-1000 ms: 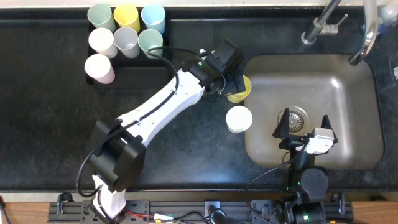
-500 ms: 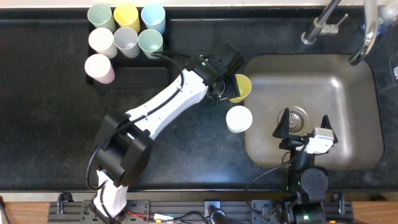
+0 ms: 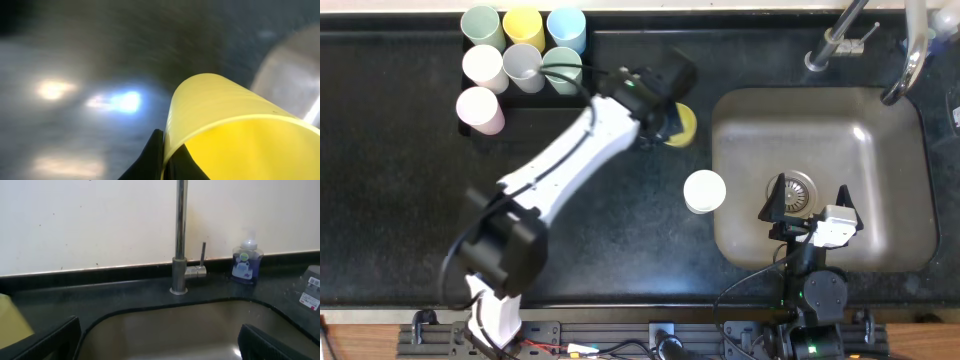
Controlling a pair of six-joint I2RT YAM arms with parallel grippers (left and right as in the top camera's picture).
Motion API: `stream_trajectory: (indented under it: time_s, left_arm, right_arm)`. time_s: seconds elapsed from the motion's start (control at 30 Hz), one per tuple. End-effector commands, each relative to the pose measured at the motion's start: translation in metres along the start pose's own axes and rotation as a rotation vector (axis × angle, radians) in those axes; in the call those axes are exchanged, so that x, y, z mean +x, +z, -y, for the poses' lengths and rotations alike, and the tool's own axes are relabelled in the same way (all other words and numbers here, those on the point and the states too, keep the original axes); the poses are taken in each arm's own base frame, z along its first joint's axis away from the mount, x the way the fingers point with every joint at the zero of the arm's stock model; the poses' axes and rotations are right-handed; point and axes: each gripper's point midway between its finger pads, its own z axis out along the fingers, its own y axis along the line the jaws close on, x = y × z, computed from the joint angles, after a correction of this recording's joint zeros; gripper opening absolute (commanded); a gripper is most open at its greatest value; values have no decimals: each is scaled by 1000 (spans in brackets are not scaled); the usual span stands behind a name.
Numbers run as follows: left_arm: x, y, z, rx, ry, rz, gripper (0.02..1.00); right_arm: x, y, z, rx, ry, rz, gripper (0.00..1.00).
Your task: Store Cups
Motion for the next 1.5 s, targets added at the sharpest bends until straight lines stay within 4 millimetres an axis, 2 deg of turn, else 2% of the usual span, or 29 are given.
stream_trajectory:
  time_s: [0.03, 0.2, 0.33, 0.4, 0.5, 0.67, 1.5]
  left_arm:
    - [-61, -66, -59, -26, -212, 117, 36]
    - [-89, -86, -160, -180, -524, 81, 36]
    - [-108, -85, -205, -214, -667, 88, 40]
    - [-113, -84, -216, -220, -699, 89, 40]
    - [-119, -81, -223, -220, -719, 97, 45]
    - [-126, -70, -221, -207, -723, 97, 53]
    - [-117, -11, -235, -319, -724, -11, 69]
  right_arm:
    - [4, 0, 0, 1, -1, -2, 998]
    - [4, 0, 0, 1, -1, -2, 998]
    - [4, 0, 0, 1, -1, -2, 998]
    - [4, 0, 0, 1, -1, -2, 998]
    - [4, 0, 0, 1, -1, -2, 996]
    - [4, 0, 0, 1, -1, -2, 998]
    - [4, 0, 0, 1, -1, -2, 998]
